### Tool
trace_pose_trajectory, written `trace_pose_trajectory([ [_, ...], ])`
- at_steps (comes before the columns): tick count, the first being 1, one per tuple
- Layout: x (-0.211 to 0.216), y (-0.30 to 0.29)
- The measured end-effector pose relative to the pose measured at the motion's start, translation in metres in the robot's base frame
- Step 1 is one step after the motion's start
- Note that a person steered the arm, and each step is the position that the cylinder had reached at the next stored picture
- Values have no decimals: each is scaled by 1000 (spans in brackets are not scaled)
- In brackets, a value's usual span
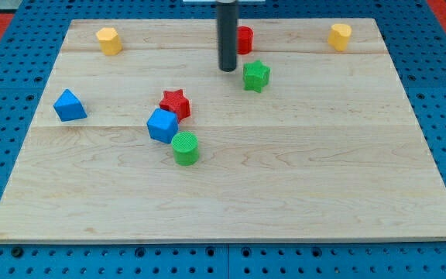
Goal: Move the green star towards center right
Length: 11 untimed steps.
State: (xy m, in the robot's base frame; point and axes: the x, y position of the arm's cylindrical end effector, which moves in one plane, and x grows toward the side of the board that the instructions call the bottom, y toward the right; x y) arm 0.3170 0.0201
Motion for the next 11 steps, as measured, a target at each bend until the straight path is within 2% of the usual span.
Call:
trace_pose_trajectory([
  [4,30,99],
  [6,62,93],
  [9,71,55],
  [10,90,50],
  [11,90,55],
])
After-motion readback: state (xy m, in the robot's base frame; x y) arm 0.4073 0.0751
